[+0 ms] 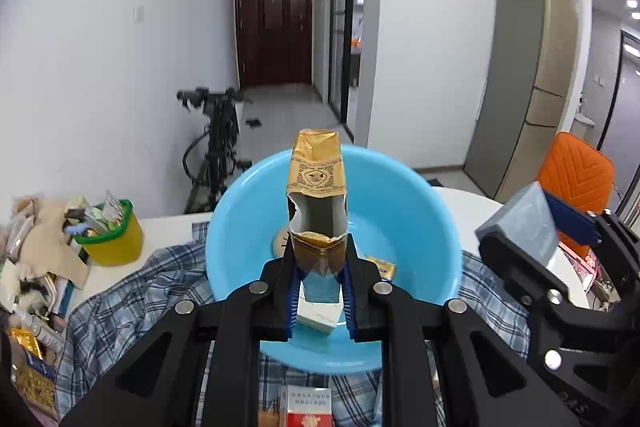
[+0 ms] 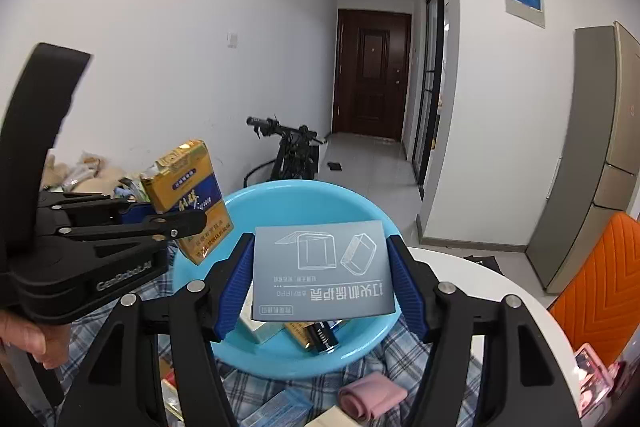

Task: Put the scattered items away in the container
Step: 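Carry both held items over the blue basin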

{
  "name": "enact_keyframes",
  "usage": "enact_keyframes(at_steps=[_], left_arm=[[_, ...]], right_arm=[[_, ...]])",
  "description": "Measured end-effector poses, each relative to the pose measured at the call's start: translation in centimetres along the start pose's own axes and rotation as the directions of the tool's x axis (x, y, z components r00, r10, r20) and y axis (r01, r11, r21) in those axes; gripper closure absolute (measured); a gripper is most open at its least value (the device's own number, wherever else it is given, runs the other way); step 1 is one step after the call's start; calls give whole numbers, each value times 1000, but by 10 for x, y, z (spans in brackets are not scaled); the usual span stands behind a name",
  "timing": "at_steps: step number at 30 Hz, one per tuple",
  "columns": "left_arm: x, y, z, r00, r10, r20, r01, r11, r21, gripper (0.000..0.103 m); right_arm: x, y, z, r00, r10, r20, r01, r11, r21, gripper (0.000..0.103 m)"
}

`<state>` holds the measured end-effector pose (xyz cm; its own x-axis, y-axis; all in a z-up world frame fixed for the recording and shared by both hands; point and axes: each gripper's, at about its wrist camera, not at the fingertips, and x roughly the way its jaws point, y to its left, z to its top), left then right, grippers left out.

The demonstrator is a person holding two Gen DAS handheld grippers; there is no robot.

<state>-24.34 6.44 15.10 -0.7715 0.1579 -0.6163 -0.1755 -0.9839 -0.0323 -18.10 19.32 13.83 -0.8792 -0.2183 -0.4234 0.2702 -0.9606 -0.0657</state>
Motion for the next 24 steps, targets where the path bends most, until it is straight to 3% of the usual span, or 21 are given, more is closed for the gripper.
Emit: enact_keyframes(at_steps=[3,8,14,19,24], left_arm=[[19,5,12,998,32,-55,-32,999,12,84],[44,9,32,993,-11,-119,11,1000,-6,84],[79,28,53,996,-31,-83,27,998,-48,84],[94,29,66,994,62,-86,-60,998,29,84],[92,37,78,994,53,-98,-58,997,-50,84]], right_arm=[[21,-5,10,999,9,-47,-9,1000,5,40],[58,-22,27,990,73,-125,-58,991,117,40],[96,-36,37,986,44,-164,-17,987,161,40],[116,-43,47,977,5,-212,24,990,136,40],[122,-51,54,971,13,-237,29,985,171,40]])
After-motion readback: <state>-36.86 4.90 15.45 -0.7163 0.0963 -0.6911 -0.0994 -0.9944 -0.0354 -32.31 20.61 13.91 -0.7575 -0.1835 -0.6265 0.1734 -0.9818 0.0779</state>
